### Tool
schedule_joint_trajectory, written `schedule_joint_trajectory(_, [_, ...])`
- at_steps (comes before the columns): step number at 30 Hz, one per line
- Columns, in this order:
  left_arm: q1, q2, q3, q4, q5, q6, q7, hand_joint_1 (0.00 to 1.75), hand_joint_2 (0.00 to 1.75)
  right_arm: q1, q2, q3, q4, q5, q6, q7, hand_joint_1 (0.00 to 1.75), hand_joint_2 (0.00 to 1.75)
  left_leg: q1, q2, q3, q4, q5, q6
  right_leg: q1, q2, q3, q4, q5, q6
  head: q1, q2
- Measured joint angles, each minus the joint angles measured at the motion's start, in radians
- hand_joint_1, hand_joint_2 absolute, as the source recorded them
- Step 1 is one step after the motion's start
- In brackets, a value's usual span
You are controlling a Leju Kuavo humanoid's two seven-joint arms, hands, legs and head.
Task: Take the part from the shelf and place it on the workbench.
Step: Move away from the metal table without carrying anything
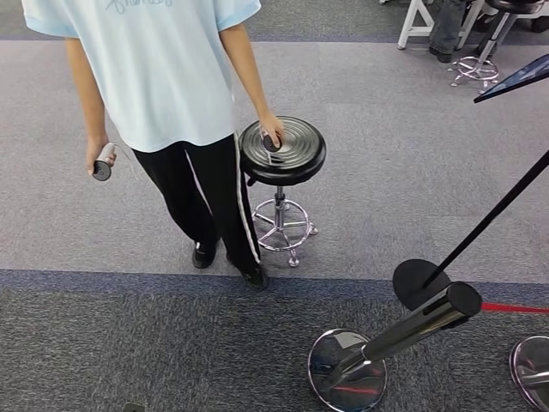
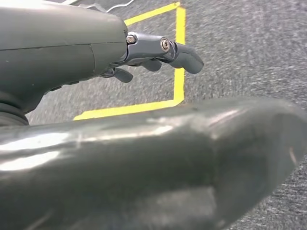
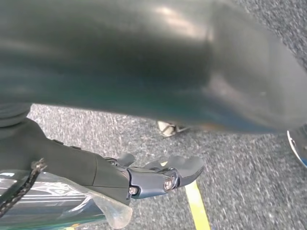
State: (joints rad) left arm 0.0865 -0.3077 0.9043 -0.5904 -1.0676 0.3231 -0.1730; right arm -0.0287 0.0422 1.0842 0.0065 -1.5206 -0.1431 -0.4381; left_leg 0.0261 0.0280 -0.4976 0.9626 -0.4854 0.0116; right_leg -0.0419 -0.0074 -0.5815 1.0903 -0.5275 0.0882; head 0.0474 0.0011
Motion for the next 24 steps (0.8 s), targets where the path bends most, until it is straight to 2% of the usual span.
schedule_joint_trajectory(1, [0.004, 0.000, -0.013, -0.005, 0.013, 0.000, 0.010, 0.00, 0.00, -0.002, 0.001, 0.000, 0.000, 0.000, 0.000, 0.002, 0.00, 0.00, 0.001, -0.001, -0.001, 0.006, -0.004, -0.009, -0.001, 0.002, 0.032, -0.055, 0.022, 0.000, 0.001, 0.000])
schedule_joint_trajectory(2, [0.009, 0.000, -0.027, -0.010, 0.027, 0.001, 0.022, 0.00, 0.00, -0.003, 0.003, 0.000, -0.001, 0.000, 0.002, 0.003, 0.00, 0.00, 0.000, -0.001, -0.003, 0.013, -0.007, -0.017, -0.002, 0.003, 0.052, -0.087, 0.029, -0.005, 0.002, 0.000])
schedule_joint_trajectory(3, [0.016, 0.001, -0.043, -0.017, 0.044, 0.001, 0.036, 0.00, 0.00, -0.005, 0.004, 0.000, -0.001, 0.000, 0.004, 0.002, 0.00, 0.00, -0.001, -0.002, -0.005, 0.019, -0.009, -0.024, 0.000, 0.007, 0.058, -0.094, 0.025, -0.014, 0.001, 0.000])
schedule_joint_trajectory(5, [0.036, 0.000, -0.090, -0.040, 0.090, -0.003, 0.075, 0.00, 0.00, -0.005, 0.005, 0.000, -0.001, 0.000, 0.009, -0.005, 0.00, 0.00, 0.002, -0.002, -0.007, 0.029, -0.012, -0.034, 0.004, 0.013, 0.049, -0.090, 0.024, -0.038, -0.001, 0.000])
schedule_joint_trajectory(6, [0.049, 0.000, -0.120, -0.056, 0.115, -0.007, 0.097, 0.00, 0.00, -0.005, 0.005, 0.000, 0.000, 0.000, 0.013, -0.009, 0.00, 0.00, 0.005, -0.004, -0.012, 0.040, -0.023, -0.037, 0.006, 0.014, 0.044, -0.088, 0.025, -0.048, -0.003, 0.000])
schedule_joint_trajectory(7, [0.065, -0.001, -0.153, -0.075, 0.137, -0.012, 0.117, 0.00, 0.00, -0.006, 0.005, 0.000, 0.000, 0.000, 0.017, -0.014, 0.00, 0.00, 0.007, -0.006, -0.023, 0.065, -0.048, -0.039, 0.009, 0.014, 0.039, -0.089, 0.028, -0.057, -0.006, 0.000])
schedule_joint_trajectory(8, [0.079, -0.001, -0.184, -0.094, 0.155, -0.018, 0.136, 0.00, 0.00, -0.006, 0.005, 0.000, 0.000, 0.000, 0.020, -0.018, 0.00, 0.00, 0.007, -0.010, -0.042, 0.112, -0.086, -0.038, 0.013, 0.013, 0.032, -0.089, 0.033, -0.066, -0.009, 0.000])
schedule_joint_trajectory(10, [0.106, -0.002, -0.242, -0.131, 0.176, -0.025, 0.161, 0.00, 0.00, -0.008, 0.005, 0.000, 0.000, 0.000, 0.025, -0.024, 0.00, 0.00, 0.002, -0.016, -0.093, 0.247, -0.174, -0.031, 0.023, 0.012, 0.017, -0.088, 0.045, -0.079, -0.013, 0.000])
schedule_joint_trajectory(11, [0.116, -0.003, -0.265, -0.147, 0.183, -0.027, 0.168, 0.00, 0.00, -0.009, 0.005, 0.000, 0.000, 0.000, 0.026, -0.025, 0.00, 0.00, -0.001, -0.018, -0.110, 0.303, -0.199, -0.027, 0.028, 0.012, 0.008, -0.088, 0.051, -0.084, -0.013, 0.000])
schedule_joint_trajectory(12, [0.125, -0.004, -0.286, -0.161, 0.187, -0.028, 0.172, 0.00, 0.00, -0.009, 0.005, 0.000, 0.000, 0.000, 0.025, -0.026, 0.00, 0.00, -0.005, -0.019, -0.112, 0.327, -0.204, -0.020, 0.033, 0.012, -0.001, -0.088, 0.057, -0.086, -0.013, 0.000])
schedule_joint_trajectory(13, [0.132, -0.005, -0.304, -0.173, 0.189, -0.029, 0.174, 0.00, 0.00, -0.010, 0.005, 0.000, 0.000, 0.000, 0.025, -0.026, 0.00, 0.00, -0.009, -0.020, -0.094, 0.311, -0.188, -0.013, 0.037, 0.012, -0.009, -0.087, 0.064, -0.088, -0.013, 0.000])
schedule_joint_trajectory(14, [0.137, -0.006, -0.318, -0.183, 0.191, -0.029, 0.175, 0.00, 0.00, -0.010, 0.005, 0.000, 0.000, 0.000, 0.025, -0.025, 0.00, 0.00, -0.014, -0.020, -0.058, 0.256, -0.160, -0.004, 0.041, 0.013, -0.017, -0.087, 0.071, -0.088, -0.013, 0.000])
schedule_joint_trajectory(16, [0.142, -0.007, -0.337, -0.198, 0.192, -0.029, 0.175, 0.00, 0.00, -0.013, 0.005, 0.000, 0.000, 0.000, 0.024, -0.024, 0.00, 0.00, -0.025, -0.023, 0.032, 0.106, -0.109, 0.012, 0.045, 0.017, -0.028, -0.086, 0.085, -0.084, -0.013, 0.000])
schedule_joint_trajectory(17, [0.143, -0.008, -0.344, -0.204, 0.192, -0.029, 0.174, 0.00, 0.00, -0.014, 0.005, 0.000, 0.000, 0.000, 0.024, -0.024, 0.00, 0.00, -0.029, -0.025, 0.061, 0.053, -0.094, 0.016, 0.046, 0.018, -0.031, -0.086, 0.092, -0.079, -0.012, 0.000])
schedule_joint_trajectory(18, [0.143, -0.008, -0.348, -0.208, 0.192, -0.029, 0.173, 0.00, 0.00, -0.015, 0.005, 0.000, 0.000, 0.000, 0.024, -0.023, 0.00, 0.00, -0.033, -0.027, 0.074, 0.025, -0.089, 0.017, 0.046, 0.018, -0.034, -0.086, 0.099, -0.074, -0.013, 0.000])
schedule_joint_trajectory(20, [0.146, -0.010, -0.354, -0.213, 0.190, -0.029, 0.172, 0.00, 0.00, -0.015, 0.005, 0.000, 0.000, 0.000, 0.024, -0.023, 0.00, 0.00, -0.036, -0.026, 0.065, 0.016, -0.075, 0.020, 0.044, 0.019, -0.037, -0.090, 0.115, -0.061, -0.014, 0.000])
schedule_joint_trajectory(21, [0.147, -0.011, -0.356, -0.215, 0.190, -0.029, 0.172, 0.00, 0.00, -0.015, 0.005, 0.000, 0.000, 0.000, 0.024, -0.023, 0.00, 0.00, -0.035, -0.023, 0.057, 0.012, -0.065, 0.024, 0.042, 0.019, -0.042, -0.087, 0.111, -0.056, -0.015, 0.000])
schedule_joint_trajectory(22, [0.148, -0.012, -0.357, -0.217, 0.189, -0.029, 0.171, 0.00, 0.00, -0.015, 0.005, 0.000, 0.000, 0.000, 0.024, -0.023, 0.00, 0.00, -0.034, -0.021, 0.046, 0.009, -0.053, 0.030, 0.041, 0.018, -0.052, -0.073, 0.090, -0.051, -0.014, 0.000])
schedule_joint_trajectory(23, [0.149, -0.012, -0.358, -0.218, 0.188, -0.030, 0.169, 0.00, 0.00, -0.015, 0.005, 0.000, 0.000, 0.000, 0.025, -0.024, 0.00, 0.00, -0.032, -0.018, 0.033, 0.005, -0.040, 0.036, 0.040, 0.018, -0.067, -0.040, 0.052, -0.047, -0.013, 0.000])
schedule_joint_trajectory(24, [0.148, -0.013, -0.359, -0.219, 0.185, -0.030, 0.167, 0.00, 0.00, -0.016, 0.005, 0.000, 0.000, 0.000, 0.025, -0.025, 0.00, 0.00, -0.032, -0.015, 0.020, 0.005, -0.029, 0.039, 0.039, 0.016, -0.084, 0.013, 0.000, -0.044, -0.012, 0.000])
